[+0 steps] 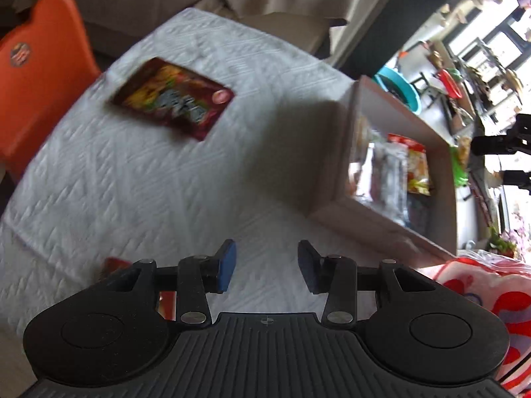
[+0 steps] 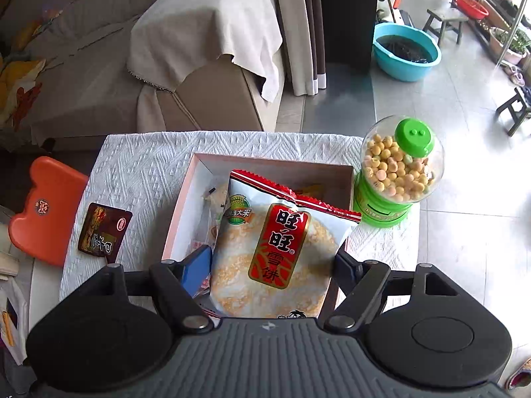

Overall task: Organize snacks
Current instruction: 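Carry the jerky stick and rice cracker bag into the pink box and open both grippers, then grasp the red Koushuiji chicken bag with the right gripper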

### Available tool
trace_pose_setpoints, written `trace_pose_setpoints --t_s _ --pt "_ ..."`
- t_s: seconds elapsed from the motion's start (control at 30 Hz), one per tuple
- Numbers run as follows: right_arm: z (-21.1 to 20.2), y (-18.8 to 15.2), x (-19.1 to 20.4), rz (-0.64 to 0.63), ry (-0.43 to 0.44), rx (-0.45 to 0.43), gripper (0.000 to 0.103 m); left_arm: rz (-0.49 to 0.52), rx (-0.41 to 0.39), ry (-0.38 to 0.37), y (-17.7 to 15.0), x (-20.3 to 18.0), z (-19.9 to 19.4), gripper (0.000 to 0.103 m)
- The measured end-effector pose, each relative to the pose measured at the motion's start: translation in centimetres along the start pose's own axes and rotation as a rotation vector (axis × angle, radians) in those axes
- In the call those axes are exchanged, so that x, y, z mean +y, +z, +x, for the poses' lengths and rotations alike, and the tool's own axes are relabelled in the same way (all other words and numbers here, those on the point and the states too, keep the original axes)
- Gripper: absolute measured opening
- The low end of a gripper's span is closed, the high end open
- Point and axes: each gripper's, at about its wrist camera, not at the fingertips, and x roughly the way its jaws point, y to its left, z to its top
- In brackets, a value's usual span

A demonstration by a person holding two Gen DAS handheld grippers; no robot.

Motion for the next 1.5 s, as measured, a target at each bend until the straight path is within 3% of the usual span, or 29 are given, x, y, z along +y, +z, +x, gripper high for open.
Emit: trace_pose_setpoints --t_s 0.17,0.27,0.33,0.43,0.57,0.73,0.87,0.97,1.13,1.23,1.3,1.37,1.5 --pt "1.7 0.1 0.8 0.008 -0.037 0.026 0.077 -0.091 -0.003 0.062 -1.1 4.3 -1.0 0.046" --pt "3.8 0.1 0.9 0.049 -0.042 0.052 0.077 -0.108 -0.011 0.056 -1.2 5.5 -1.5 0.046" --pt "5.7 0.1 0.6 0.113 -0.065 0.130 0.077 -0.103 -0.013 0.045 -1.1 6.0 -1.5 0.046" --pt "6.3 -0.6 0.5 0.174 -0.053 0.115 0.077 -0.080 -0.017 0.031 -0.8 6.6 -1.6 0.046" --pt "5.4 -1.0 2.0 0.094 -0.153 0.048 0.077 -0.082 -0.011 0.002 -0.2 8.2 -1.1 0.046" --pt "3.3 -1.3 7.4 -0.116 -0.135 -0.014 0.077 -0.072 0.025 -0.008 1.6 10.3 -0.4 0.046" --pt "4.5 -1.8 13.0 -0.206 -0.036 0.047 0.080 0.012 0.018 -0.038 5.2 11.0 -0.8 0.046" --pt "6.9 -3.5 16.1 -0.181 0.001 0.127 0.080 0.107 -0.016 -0.073 9.8 10.9 -0.7 0.046" --pt "9.7 -9.7 20.0 -0.147 0.097 0.224 0.080 0.269 -0.078 -0.135 17.8 9.1 3.1 0.046" --pt "11.4 -13.3 22.4 -0.175 0.100 0.276 0.079 0.332 -0.049 -0.144 21.3 7.7 7.0 0.046" --pt "12.1 -14.9 23.4 -0.185 0.086 0.289 0.080 0.386 0.002 -0.141 22.6 6.7 9.6 0.044" --pt "12.8 -15.7 23.8 -0.160 0.077 0.289 0.080 0.446 0.059 -0.127 22.8 6.2 11.5 0.035" --pt "13.9 -15.4 22.7 -0.056 0.074 0.282 0.080 0.492 0.101 -0.122 21.3 7.6 11.3 0.025"
